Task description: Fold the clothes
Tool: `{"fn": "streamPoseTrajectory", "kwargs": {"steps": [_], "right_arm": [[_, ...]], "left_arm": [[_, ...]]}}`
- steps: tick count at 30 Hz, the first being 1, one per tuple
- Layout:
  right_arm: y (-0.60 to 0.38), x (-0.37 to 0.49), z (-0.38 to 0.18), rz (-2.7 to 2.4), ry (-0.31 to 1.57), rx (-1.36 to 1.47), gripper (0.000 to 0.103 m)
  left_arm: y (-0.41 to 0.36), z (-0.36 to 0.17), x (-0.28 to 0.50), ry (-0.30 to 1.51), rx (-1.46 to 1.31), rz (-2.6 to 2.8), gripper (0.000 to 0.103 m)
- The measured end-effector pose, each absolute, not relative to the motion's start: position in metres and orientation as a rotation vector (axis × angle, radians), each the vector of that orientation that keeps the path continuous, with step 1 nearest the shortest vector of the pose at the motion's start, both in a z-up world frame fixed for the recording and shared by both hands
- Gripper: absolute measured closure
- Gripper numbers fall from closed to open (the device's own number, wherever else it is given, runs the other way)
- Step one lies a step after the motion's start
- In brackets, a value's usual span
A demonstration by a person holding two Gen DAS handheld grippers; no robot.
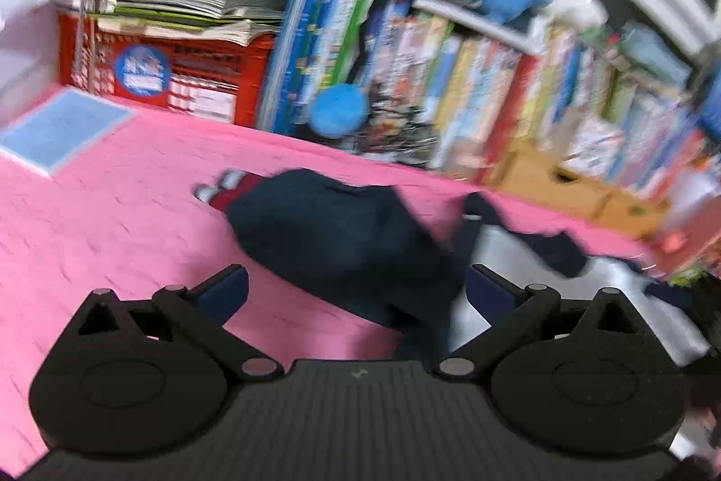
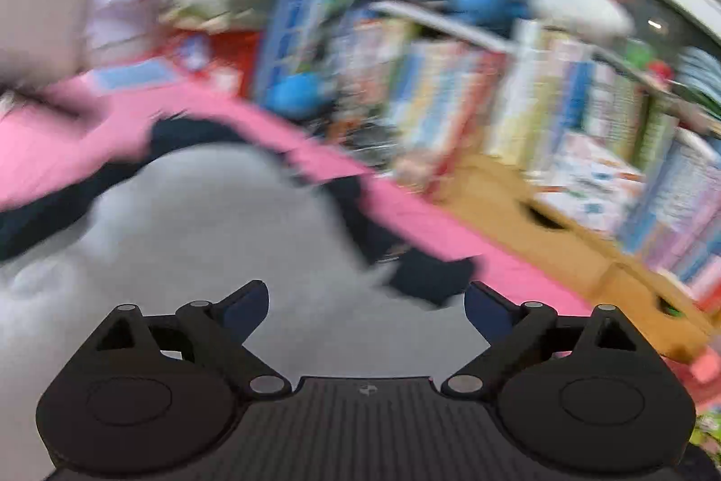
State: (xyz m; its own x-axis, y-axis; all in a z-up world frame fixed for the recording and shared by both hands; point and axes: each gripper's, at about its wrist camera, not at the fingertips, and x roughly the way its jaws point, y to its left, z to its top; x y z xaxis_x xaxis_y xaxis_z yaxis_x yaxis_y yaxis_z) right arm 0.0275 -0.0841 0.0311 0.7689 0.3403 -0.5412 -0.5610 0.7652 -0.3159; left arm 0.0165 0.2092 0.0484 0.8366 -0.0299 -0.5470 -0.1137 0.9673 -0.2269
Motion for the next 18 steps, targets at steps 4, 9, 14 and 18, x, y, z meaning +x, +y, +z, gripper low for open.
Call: {"fn": "streamPoseTrajectory", "kwargs": {"steps": [4,9,14,18], "right_arm": [[-0.087,0.037,0.0,0.486,0.606,-0.475,0.02],[-0.153,0.063,0.002,0.255,0.662,-0.341,0.028],[-0.194,0.052,-0.012,0.093,0.571,-0.326,0.032],[-0.185,0.048,-0.013,0.066,0.558,-0.378,0.028]], "left_arm": [[0.183,0.039,0.046,0.626,-0.09,0.079,0.0],[0.173,0.014,0.087,0.713,-0.175,0.1,0.0],[0.178,-0.002,0.135,0.812,-0.372,0.128,0.0],[0.16,0.0,0.151,0.788,-0.218,0.219,0.057]]}}
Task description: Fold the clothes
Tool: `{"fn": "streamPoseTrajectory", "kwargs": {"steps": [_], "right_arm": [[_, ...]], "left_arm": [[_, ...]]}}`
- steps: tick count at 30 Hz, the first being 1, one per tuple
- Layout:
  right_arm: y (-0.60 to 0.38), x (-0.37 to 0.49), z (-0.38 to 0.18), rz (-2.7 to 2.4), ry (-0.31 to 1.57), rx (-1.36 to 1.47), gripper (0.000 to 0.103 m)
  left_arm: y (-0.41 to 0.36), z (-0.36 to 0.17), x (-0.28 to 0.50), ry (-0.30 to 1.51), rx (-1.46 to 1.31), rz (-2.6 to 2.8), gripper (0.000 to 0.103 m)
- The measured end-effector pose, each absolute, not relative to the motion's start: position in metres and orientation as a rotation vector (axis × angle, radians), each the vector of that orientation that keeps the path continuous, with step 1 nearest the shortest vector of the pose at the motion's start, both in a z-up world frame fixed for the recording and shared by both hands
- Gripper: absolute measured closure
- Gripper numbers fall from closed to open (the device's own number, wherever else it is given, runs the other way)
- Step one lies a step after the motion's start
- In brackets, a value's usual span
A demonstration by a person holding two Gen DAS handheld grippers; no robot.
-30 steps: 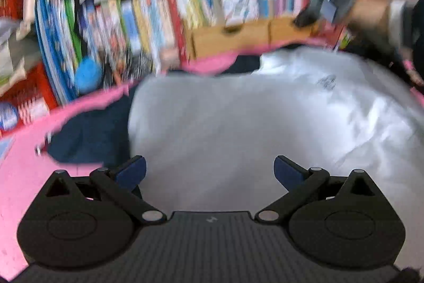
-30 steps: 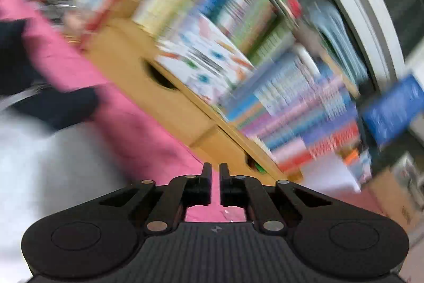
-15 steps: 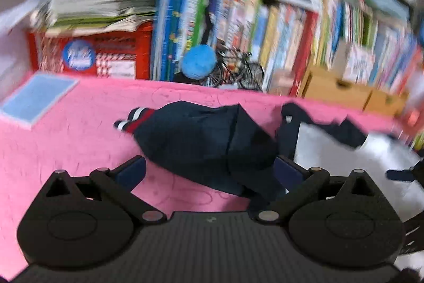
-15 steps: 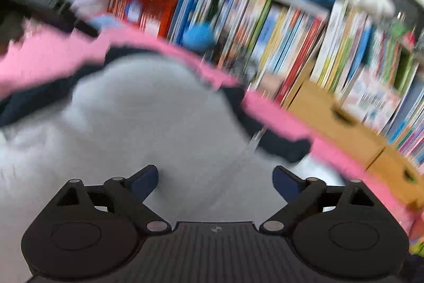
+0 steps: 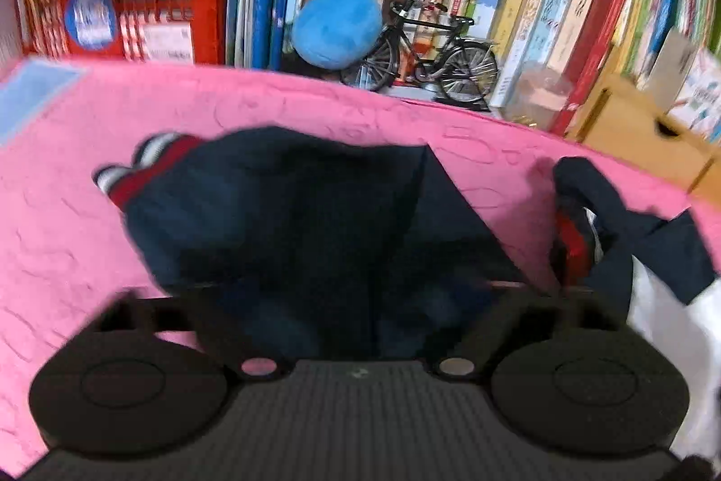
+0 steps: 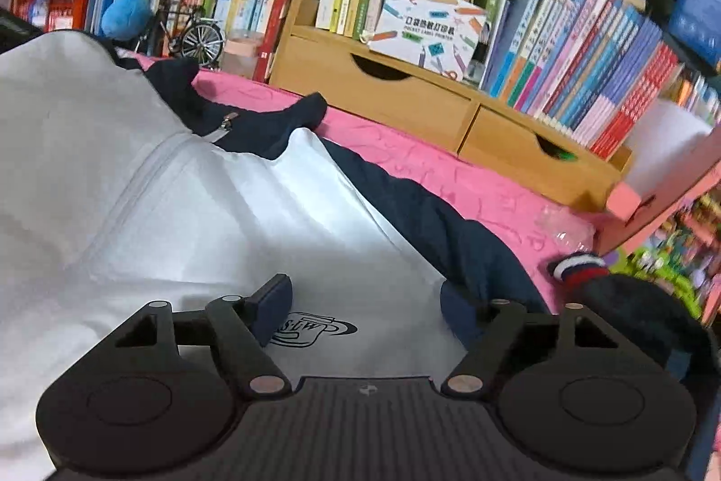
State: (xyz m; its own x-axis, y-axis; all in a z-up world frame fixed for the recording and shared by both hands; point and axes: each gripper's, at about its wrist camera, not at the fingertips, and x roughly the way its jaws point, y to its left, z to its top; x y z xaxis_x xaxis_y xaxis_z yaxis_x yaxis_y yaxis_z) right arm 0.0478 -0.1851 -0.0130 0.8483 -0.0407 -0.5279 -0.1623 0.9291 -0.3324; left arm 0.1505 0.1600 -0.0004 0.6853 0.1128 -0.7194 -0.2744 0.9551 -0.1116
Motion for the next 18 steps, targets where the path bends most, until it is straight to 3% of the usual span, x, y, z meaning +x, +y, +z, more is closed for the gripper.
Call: {"fn": "streamPoseTrajectory", "kwargs": {"steps": [2,5,8,14,15,17,18], "right_arm": [[-0.184,0.05,-0.015,0.059,0.557,-0.388,0.027],[-0.188,0.053,-0.017,0.064,0.567,-0.364,0.026],[-0.191,0.057,-0.018,0.066,0.575,-0.342,0.024],[-0.185,0.054,-0.021,0.025,0.561,-0.379,0.016],[-0.185,0.054,-0.022,0.023,0.56,-0.379,0.016],[-0.185,0.054,-0.022,0.023,0.56,-0.375,0.015],[-0.185,0.054,-0.023,0.022,0.56,-0.374,0.015]], "left_arm": [[0.171,0.008,0.144,0.769,-0.266,0.19,0.094],[0.201,0.029,0.129,0.693,-0.412,0.114,0.099],[0.234,0.061,0.104,0.587,-0.491,0.076,0.099],[0.244,0.064,0.078,0.644,-0.474,0.025,0.094],[0.241,0.058,0.078,0.657,-0.471,0.023,0.089],[0.236,0.045,0.081,0.696,-0.486,0.022,0.065],[0.234,0.039,0.086,0.714,-0.504,0.023,0.058]]}}
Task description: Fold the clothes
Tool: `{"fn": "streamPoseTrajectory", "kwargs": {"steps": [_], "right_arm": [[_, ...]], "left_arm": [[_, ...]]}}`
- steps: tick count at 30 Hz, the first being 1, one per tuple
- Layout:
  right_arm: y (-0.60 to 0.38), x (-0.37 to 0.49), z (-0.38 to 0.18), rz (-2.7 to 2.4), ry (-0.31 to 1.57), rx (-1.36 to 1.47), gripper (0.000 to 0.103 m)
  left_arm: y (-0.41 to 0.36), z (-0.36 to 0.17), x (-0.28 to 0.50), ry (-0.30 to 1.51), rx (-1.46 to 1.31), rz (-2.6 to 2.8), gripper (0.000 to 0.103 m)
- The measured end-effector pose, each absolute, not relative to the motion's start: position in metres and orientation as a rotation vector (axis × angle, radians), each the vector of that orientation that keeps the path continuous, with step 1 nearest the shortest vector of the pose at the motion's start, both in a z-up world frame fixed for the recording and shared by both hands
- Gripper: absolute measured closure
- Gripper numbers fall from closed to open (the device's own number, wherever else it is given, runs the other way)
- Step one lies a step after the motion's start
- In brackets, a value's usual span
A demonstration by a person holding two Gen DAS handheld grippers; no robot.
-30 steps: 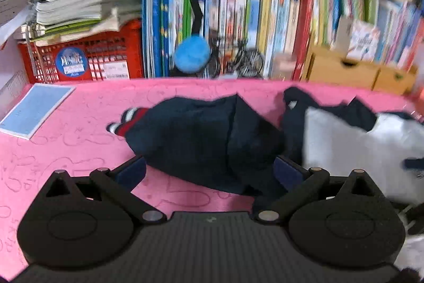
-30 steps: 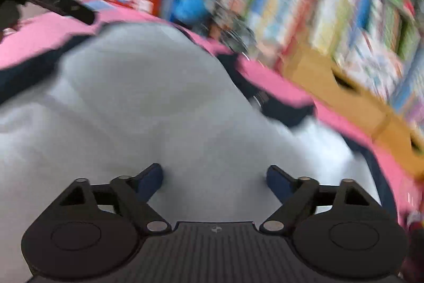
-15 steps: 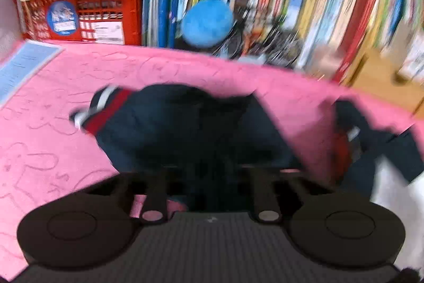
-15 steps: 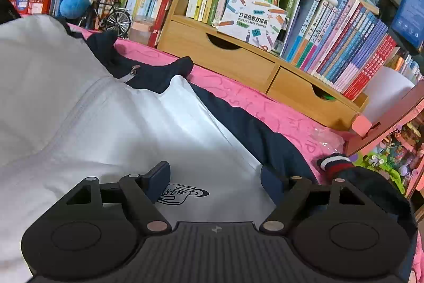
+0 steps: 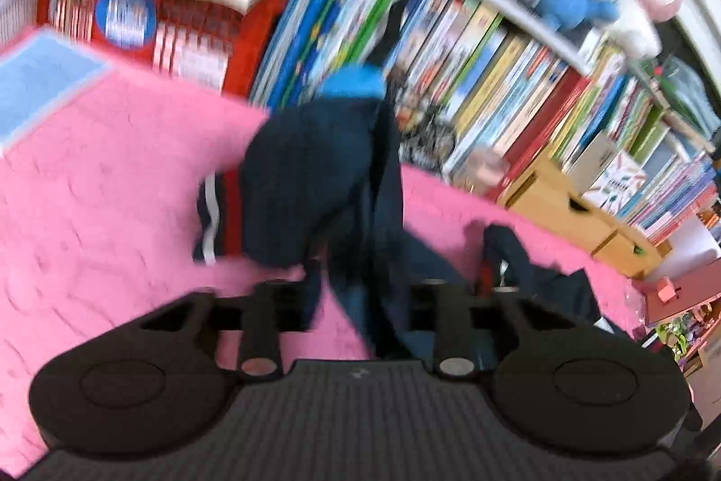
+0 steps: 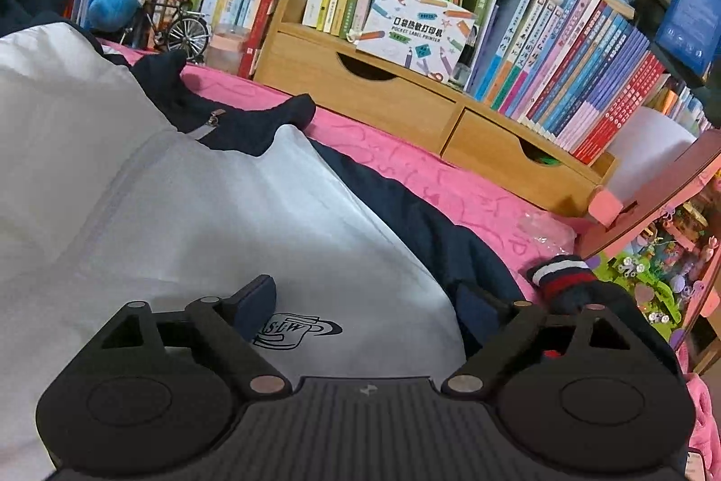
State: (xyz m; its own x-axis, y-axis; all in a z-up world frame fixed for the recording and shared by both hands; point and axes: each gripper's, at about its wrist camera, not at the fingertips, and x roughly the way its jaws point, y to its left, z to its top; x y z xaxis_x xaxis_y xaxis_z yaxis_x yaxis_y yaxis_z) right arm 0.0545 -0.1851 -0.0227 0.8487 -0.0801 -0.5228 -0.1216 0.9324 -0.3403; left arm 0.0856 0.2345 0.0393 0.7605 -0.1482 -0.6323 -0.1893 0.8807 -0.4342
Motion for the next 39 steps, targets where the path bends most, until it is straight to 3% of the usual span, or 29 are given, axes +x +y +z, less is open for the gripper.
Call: {"fn": "streamPoseTrajectory", "kwargs": {"steps": [2,4,5,6,7,8,10,17,21,26,29,34,38,39], "right_arm": [[-0.185,0.054,-0.023,0.022,0.56,-0.373,0.015],[-0.185,0.055,-0.024,0.021,0.56,-0.371,0.014],[-0.185,0.055,-0.024,0.019,0.56,-0.372,0.014],[-0.184,0.055,-0.024,0.018,0.559,-0.373,0.013],[-0.185,0.055,-0.025,0.017,0.559,-0.373,0.013],[-0.185,0.056,-0.025,0.016,0.56,-0.372,0.013],[-0.187,0.056,-0.024,0.02,0.565,-0.361,0.013],[-0.197,0.061,-0.023,0.04,0.597,-0.284,0.009],[-0.196,0.061,-0.023,0.052,0.599,-0.284,0.004],[-0.191,0.058,-0.024,0.043,0.582,-0.326,0.004],[-0.192,0.058,-0.023,0.043,0.584,-0.323,0.003],[-0.193,0.059,-0.023,0.041,0.588,-0.316,0.002],[-0.192,0.059,-0.023,0.038,0.586,-0.324,0.001],[-0.192,0.059,-0.024,0.037,0.586,-0.327,0.001]], "left_arm": [[0.228,0.029,0.097,0.738,-0.534,0.005,0.03],[0.216,0.02,0.111,0.744,-0.546,-0.029,0.013],[0.207,0.015,0.118,0.742,-0.531,-0.022,0.019],[0.197,0.009,0.127,0.753,-0.504,0.015,0.033],[0.193,0.006,0.134,0.766,-0.513,0.031,0.077],[0.189,0.004,0.14,0.776,-0.523,0.045,0.094],[0.195,0.021,0.136,0.702,-0.573,0.04,0.099],[0.264,0.127,0.05,0.299,-0.555,0.05,0.097],[0.299,0.103,0.018,0.439,-0.477,0.225,0.096],[0.308,0.026,-0.003,0.735,-0.439,0.36,0.081],[0.294,0.007,-0.017,0.852,-0.355,0.347,0.074],[0.275,0.043,-0.05,0.808,-0.327,0.222,0.056],[0.265,0.089,-0.078,0.599,-0.382,0.122,0.031],[0.261,0.099,-0.084,0.544,-0.385,0.097,0.03]]}}
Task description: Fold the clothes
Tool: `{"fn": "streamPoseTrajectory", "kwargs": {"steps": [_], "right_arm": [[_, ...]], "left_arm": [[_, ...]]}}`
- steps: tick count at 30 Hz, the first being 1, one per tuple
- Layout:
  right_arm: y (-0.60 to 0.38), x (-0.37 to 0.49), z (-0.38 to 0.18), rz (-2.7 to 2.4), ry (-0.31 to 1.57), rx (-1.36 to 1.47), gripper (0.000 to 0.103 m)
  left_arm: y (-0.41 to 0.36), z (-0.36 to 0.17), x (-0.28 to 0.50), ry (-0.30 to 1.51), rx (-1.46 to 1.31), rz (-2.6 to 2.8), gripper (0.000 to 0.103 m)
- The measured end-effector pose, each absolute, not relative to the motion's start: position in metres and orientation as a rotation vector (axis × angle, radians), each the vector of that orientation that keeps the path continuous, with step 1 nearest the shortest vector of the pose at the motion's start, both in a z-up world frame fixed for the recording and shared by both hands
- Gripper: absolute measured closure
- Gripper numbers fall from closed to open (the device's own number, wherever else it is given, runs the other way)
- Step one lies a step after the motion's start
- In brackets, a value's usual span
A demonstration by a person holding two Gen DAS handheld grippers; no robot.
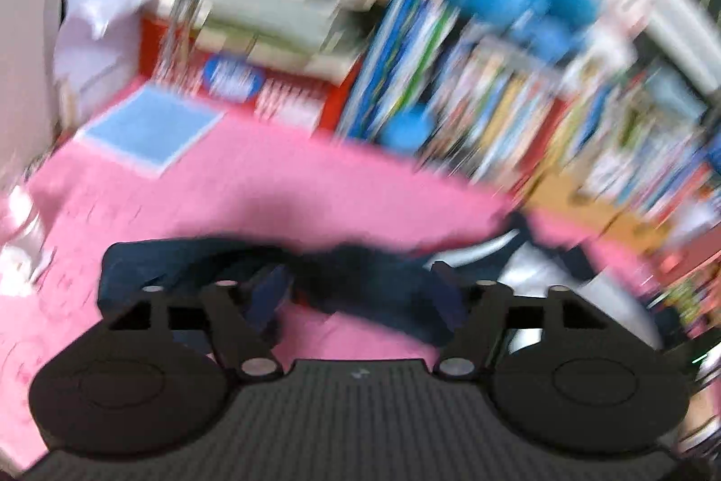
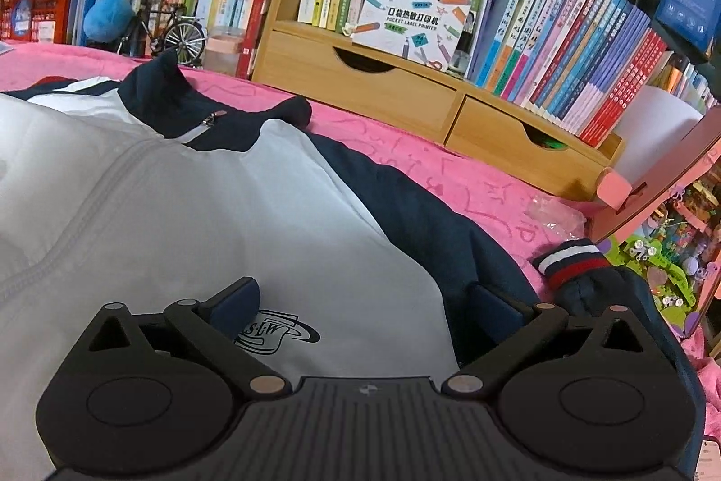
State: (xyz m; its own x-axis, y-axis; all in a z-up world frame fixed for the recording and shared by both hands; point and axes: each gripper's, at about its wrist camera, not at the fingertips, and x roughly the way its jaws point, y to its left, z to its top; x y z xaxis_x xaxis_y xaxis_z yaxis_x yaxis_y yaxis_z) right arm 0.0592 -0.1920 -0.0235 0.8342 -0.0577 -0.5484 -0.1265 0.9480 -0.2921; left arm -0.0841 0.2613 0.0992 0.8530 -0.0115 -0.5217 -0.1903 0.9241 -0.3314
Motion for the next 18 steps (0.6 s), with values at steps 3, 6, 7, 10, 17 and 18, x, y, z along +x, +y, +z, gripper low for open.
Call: {"fn": "streamPoseTrajectory", "kwargs": {"steps": [3,6,7,10,17,18], "right_arm": [[-0.19,0.058,-0.024,0.031,0.58,-0.339,0.001],[-0.188,0.056,-0.025,0.031,0.574,-0.35,0.001],[-0.188,0.056,-0.024,0.04,0.577,-0.337,0.004],[-0.186,0.046,-0.01,0.185,0.617,-0.181,0.01],[-0.192,0.0,0.004,0.437,0.627,-0.214,0.01],[-0.199,-0.002,0.001,0.439,0.645,-0.226,0.012]], "left_arm": [[0.233,0.117,-0.086,0.46,-0.323,0.024,0.028],[0.191,0.118,-0.07,0.433,-0.266,-0.082,0.02],[0.174,0.115,-0.058,0.451,-0.233,-0.098,0.02],[0.127,0.083,-0.016,0.569,-0.138,-0.102,0.022],[0.124,0.012,0.011,0.799,0.049,0.062,0.042],[0.135,0.01,0.006,0.802,0.067,0.097,0.041]]}}
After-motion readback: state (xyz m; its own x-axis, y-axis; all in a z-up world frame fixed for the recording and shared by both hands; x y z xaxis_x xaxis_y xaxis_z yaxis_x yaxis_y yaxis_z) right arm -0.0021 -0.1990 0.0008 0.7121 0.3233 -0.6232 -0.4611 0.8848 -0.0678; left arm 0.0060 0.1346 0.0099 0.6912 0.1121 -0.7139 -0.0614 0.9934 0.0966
